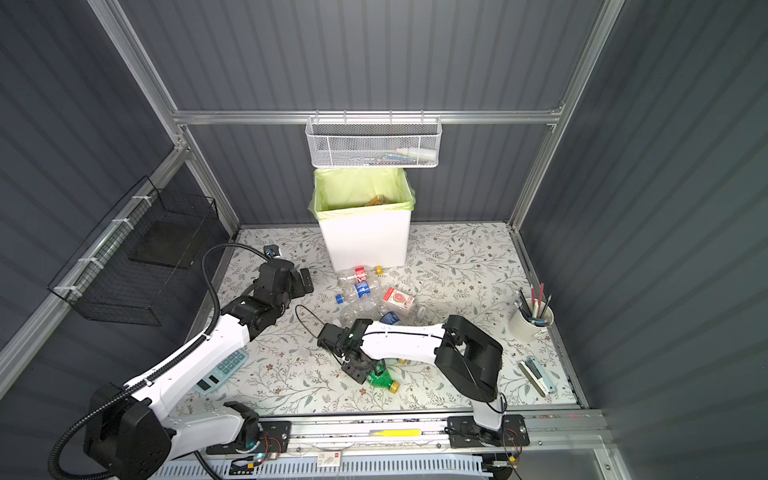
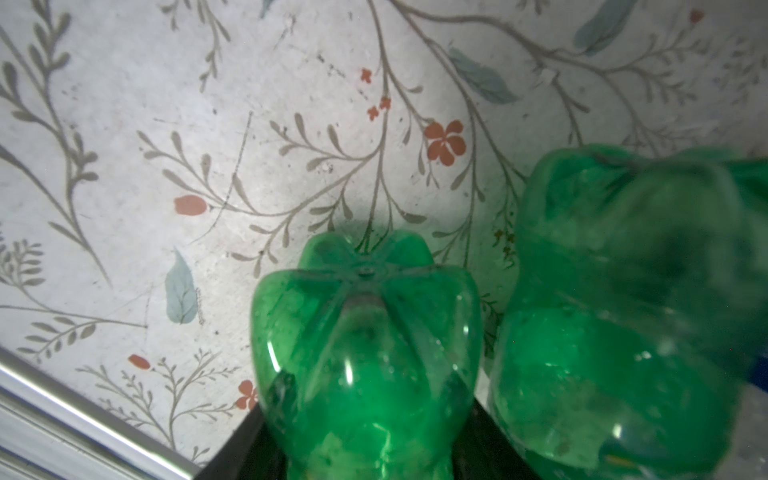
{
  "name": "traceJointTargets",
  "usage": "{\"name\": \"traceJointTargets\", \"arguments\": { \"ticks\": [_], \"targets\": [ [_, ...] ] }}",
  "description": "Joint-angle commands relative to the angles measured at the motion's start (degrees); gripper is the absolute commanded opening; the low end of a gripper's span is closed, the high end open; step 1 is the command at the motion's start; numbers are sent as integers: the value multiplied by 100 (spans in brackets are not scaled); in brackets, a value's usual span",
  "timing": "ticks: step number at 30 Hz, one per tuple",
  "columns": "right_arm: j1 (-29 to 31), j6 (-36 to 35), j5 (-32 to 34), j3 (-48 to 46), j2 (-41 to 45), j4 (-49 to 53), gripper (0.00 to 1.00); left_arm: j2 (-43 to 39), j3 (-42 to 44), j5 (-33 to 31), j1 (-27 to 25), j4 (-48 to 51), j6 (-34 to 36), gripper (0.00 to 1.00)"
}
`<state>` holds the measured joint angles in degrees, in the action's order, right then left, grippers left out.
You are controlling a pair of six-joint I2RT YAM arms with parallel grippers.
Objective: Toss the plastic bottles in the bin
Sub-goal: 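Close the right gripper on a green soda bottle and lift it, then swing the green bottle over the bin and open the right gripper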
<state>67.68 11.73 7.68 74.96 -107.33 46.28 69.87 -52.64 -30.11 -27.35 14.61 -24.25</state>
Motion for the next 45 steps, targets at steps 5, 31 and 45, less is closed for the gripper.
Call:
{"name": "traceJointTargets", "arguments": {
  "ticks": [5,31,45],
  "targets": [
    [-414,-238,135,594,875,52,49,-120,14,-92,37,139,17,100],
    [-3750,-512,-1254,6601,-635,-2252,59,329,-34,872,-191,-332,736,100],
    [-3925,-469,-438,5169,893,-2985,99,225,-94,98,-1354,-264,2340,100]
  ]
}}
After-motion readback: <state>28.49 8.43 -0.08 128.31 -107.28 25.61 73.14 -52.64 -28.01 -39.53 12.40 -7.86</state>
